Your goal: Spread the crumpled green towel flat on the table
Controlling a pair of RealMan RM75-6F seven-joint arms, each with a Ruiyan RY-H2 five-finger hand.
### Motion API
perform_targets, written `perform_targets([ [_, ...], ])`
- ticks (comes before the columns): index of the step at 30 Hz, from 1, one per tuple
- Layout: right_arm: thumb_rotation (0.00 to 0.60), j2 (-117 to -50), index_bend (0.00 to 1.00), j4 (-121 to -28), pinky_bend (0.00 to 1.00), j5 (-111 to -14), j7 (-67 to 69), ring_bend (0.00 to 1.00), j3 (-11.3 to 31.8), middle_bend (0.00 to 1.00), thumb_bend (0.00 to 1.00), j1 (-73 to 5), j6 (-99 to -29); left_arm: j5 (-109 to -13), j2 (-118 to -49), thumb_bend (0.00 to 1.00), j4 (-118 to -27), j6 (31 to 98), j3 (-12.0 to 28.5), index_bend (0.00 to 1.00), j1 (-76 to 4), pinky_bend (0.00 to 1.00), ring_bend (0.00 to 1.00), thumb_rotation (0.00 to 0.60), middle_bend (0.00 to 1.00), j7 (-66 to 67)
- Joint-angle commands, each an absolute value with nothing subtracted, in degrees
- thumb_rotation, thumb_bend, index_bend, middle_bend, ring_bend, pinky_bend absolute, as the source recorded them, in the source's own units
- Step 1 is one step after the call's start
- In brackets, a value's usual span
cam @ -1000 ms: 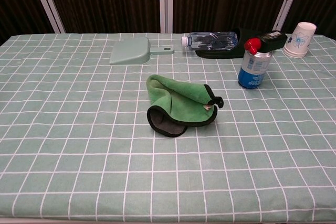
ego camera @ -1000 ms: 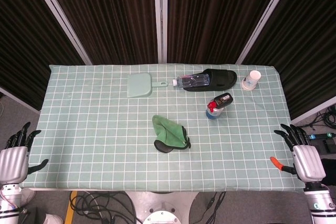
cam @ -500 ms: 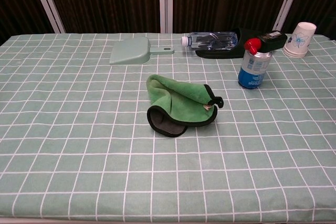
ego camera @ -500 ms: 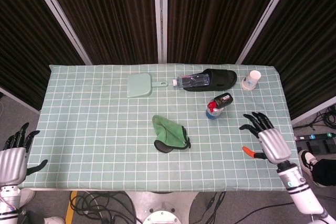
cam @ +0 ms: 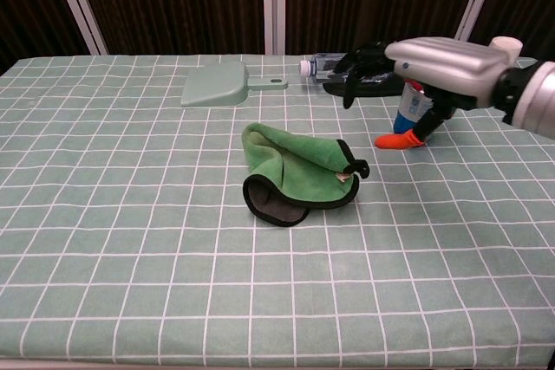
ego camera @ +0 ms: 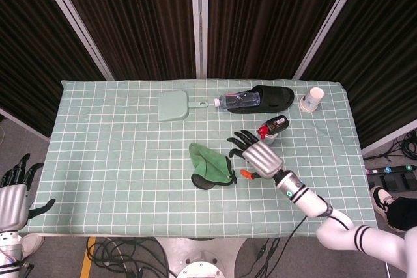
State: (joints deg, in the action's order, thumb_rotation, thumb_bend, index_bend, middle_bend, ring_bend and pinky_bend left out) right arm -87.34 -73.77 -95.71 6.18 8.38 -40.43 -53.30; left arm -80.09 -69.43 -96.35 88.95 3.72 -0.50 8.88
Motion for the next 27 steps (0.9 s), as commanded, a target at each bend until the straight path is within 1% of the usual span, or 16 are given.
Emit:
perform_targets([
  [1, 0.6, -92.0, 0.34, -68.0, 0.0, -96.9, 4.9, 0.0, 7.9, 0.11, 0.18, -44.1, -50.8, -79.7, -69.5, 0.13, -96.1, 88.8, 3.8, 0.26, -0.4, 0.18, 0.14, 0.6, 0.13, 8.5],
  [7, 0.6, -95.1, 0.34, -64.2, 0.0, -97.8, 5.2, 0.0, 6.5, 0.11, 0.19, -46.9, -50.8, -79.2, -69.6, 0.13, -95.8, 88.1, 3.9, 0.26, -0.5, 0.18, 0.14, 0.6, 0.13, 7.5],
  [10, 0.6, -95.5, 0.34, -63.5, 0.0, -98.5, 5.0, 0.0, 5.3, 0.11, 0.23, -48.0, -50.7, -79.2, -69.4, 0.13, -95.8, 88.0, 3.9, 0.26, -0.5, 0.18, 0.14, 0.6, 0.13, 7.1],
  [14, 0.6, -95.0, 0.34, -63.3, 0.0, -99.0, 4.2, 0.0, 4.1, 0.11, 0.29, -48.6, -51.1, -79.1, -69.4, 0.13, -95.8, 88.0, 3.9, 0.26, -0.3, 0.18, 0.14, 0.6, 0.13, 6.6],
  [21, 0.6, -93.8, 0.34, -63.6, 0.0, -98.5, 4.4, 0.0, 1.9, 0.11, 0.3, -48.3, -51.8, -79.1, -69.4, 0.13, -95.8, 87.5, 3.8, 0.26, -0.4, 0.18, 0.14, 0.6, 0.13, 6.1],
  [27, 0.6, -94.9, 0.34, -62.8, 0.0, -97.9, 4.8, 0.0, 1.1, 0.11, 0.3, -47.7, -53.4, -79.3, -69.4, 0.13, -95.7, 87.0, 3.7, 0.26, -0.6, 0.18, 0.14, 0.6, 0.14, 5.9],
])
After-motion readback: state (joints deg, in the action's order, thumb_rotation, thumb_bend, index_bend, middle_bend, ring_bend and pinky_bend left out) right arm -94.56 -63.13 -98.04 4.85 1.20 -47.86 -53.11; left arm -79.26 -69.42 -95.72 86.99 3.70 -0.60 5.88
